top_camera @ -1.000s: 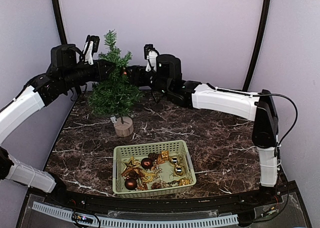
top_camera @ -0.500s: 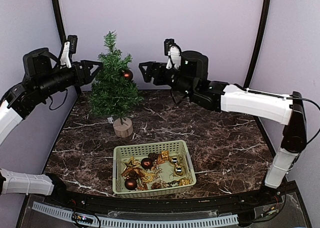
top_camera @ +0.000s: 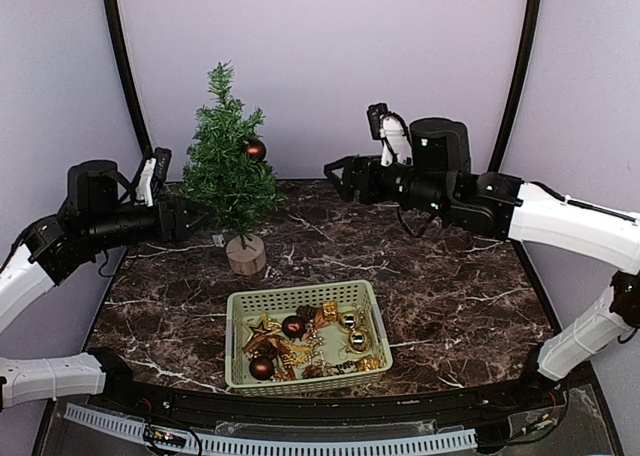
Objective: Decorate the small christmas tree
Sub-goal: Pick up the bow from the bin.
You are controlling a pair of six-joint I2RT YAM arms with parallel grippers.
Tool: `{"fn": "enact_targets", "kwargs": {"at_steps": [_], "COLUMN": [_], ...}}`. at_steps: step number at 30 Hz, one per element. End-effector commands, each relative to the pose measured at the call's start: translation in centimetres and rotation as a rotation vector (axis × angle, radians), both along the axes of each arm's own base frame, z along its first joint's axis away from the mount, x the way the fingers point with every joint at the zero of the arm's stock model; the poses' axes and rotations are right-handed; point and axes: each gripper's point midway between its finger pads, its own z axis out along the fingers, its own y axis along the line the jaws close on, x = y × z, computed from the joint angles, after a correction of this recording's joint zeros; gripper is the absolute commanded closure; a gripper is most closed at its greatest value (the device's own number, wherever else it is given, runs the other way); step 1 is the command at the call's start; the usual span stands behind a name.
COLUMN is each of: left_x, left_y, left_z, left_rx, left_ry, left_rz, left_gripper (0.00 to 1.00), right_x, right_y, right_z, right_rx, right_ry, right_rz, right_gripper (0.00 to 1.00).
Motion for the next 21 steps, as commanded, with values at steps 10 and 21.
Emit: {"fn": "enact_targets", "kwargs": {"at_steps": [10, 21], "left_x": [-4.1, -4.5], "left_y": [-0.4, -1.0], "left_z": [-12.6, -16.4], "left_rx": [-0.116, -0.093], "left_ry": [0.339, 0.398], "left_rz": [-0.021, 0.044], "left_gripper": [0.38, 0.34], "right_x": [-9.2, -10.8], "right_y": [0.6, -1.0], "right_z": [-17.2, -23.3], "right_rx": [-0.360, -0.557], "right_ry": [0.440, 0.564], "right_rz": [0.116, -0.025], "right_gripper": [0.27, 0.21]}}
